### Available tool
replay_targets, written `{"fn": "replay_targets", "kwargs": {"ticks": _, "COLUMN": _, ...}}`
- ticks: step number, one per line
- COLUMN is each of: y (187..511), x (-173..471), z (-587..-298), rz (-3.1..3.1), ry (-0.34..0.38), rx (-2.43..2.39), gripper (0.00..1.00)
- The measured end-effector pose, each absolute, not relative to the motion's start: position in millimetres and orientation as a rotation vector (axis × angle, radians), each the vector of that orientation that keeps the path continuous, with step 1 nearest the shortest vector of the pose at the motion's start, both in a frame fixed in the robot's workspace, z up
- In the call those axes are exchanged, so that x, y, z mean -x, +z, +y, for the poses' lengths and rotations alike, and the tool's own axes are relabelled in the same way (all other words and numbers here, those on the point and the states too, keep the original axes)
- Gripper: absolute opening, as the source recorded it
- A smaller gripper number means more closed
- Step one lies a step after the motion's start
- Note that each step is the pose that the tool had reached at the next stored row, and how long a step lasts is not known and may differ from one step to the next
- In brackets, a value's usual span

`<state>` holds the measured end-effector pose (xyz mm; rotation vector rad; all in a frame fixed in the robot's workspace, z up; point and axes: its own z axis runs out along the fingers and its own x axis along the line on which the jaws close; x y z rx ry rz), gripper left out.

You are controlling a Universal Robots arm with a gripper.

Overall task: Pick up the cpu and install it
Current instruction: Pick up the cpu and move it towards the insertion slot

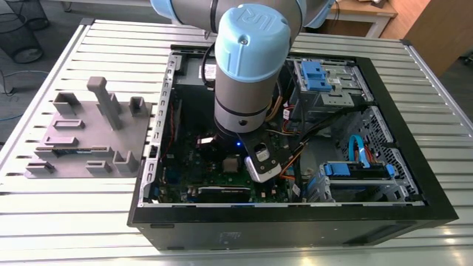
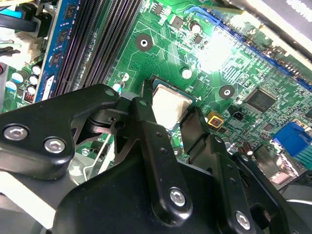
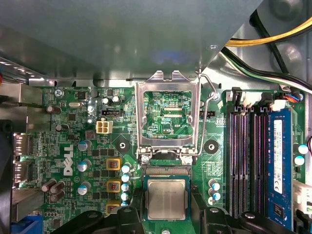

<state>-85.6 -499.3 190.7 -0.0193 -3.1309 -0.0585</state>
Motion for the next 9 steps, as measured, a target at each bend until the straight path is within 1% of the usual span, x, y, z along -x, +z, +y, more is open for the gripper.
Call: {"fn": "replay_targets", "kwargs": {"ticks": 9, "y": 190.4, "x": 85.6, "z": -499.3, "rz": -3.131, "ry": -0.059, "rx": 0.019, "gripper": 0.47}}
